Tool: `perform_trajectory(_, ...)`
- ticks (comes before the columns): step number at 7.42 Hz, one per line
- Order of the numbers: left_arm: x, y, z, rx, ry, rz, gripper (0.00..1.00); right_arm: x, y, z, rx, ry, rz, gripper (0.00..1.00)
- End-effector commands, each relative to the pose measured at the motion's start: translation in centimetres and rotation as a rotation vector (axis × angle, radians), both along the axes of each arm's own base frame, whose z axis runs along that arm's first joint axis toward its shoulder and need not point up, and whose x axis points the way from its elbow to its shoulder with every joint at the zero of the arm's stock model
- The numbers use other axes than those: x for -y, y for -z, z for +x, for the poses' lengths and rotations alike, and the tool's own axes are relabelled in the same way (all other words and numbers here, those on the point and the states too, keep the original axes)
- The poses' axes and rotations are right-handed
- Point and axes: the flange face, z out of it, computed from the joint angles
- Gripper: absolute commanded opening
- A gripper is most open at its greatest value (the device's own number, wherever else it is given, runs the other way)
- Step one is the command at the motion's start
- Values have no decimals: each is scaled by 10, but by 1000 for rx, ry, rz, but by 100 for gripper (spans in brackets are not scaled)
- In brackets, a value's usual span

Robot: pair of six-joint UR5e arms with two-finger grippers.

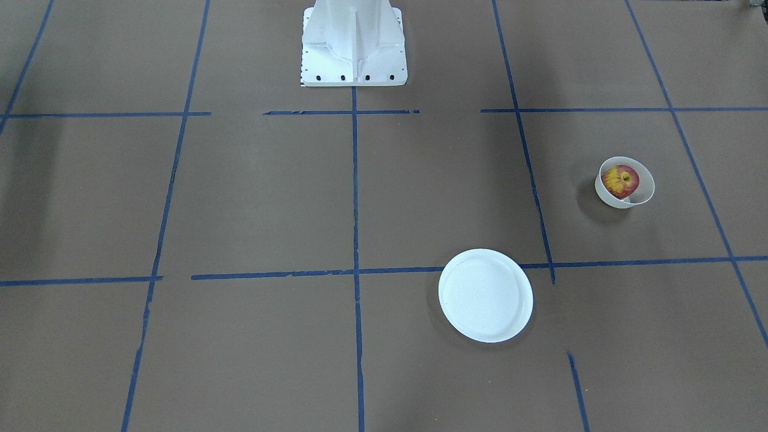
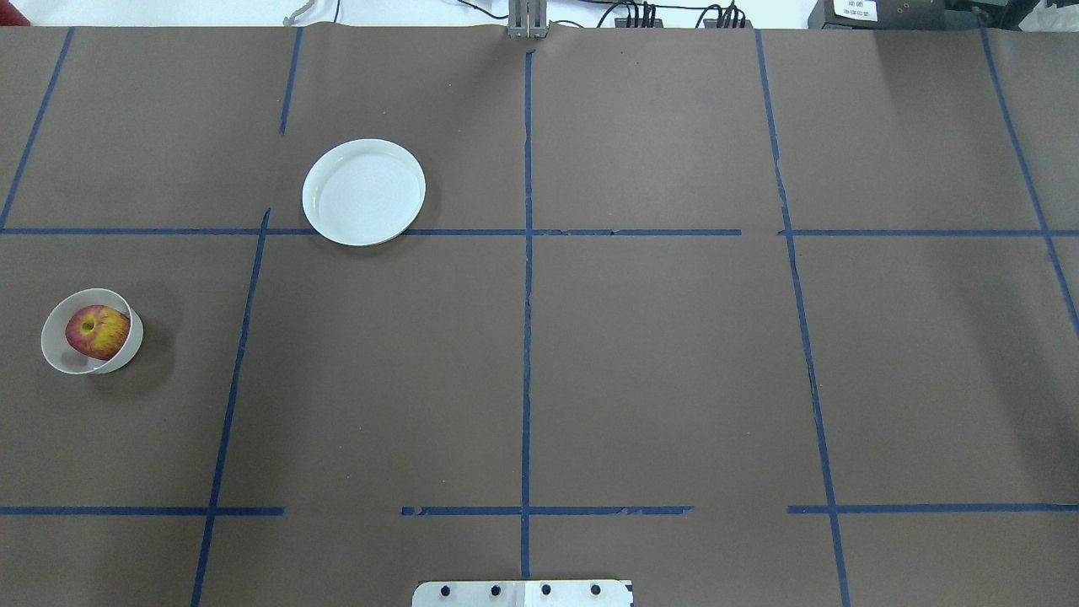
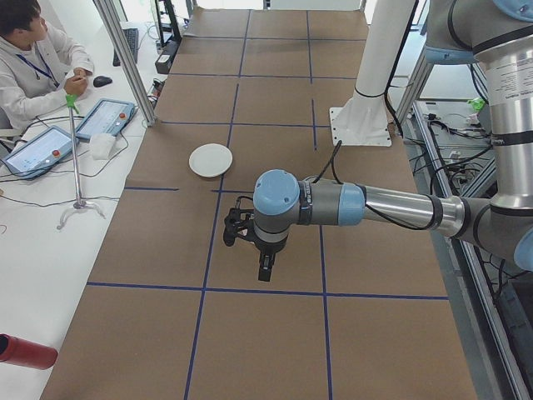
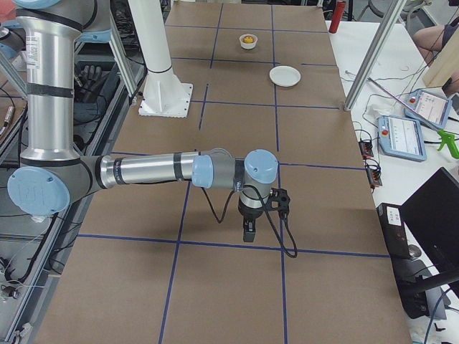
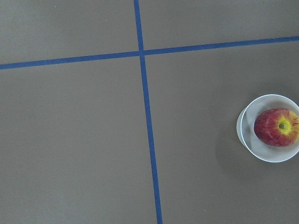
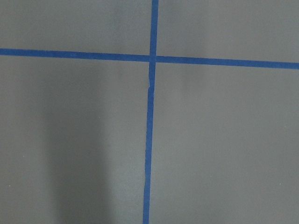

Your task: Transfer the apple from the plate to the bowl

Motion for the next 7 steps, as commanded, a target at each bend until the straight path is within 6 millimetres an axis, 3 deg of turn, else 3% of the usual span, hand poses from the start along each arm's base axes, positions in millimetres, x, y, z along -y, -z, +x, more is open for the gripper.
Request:
perform_trajectory(1, 4, 0, 0, -1, 0, 1, 100, 0, -1, 0, 0, 0, -2, 100)
perform_trajectory(5, -1, 2, -1, -3, 4, -12, 100, 0, 0, 0, 0, 0, 0, 100)
perform_trajectory(7, 15, 13, -2, -2, 2, 18, 100, 0, 0, 0, 0, 0, 0, 100)
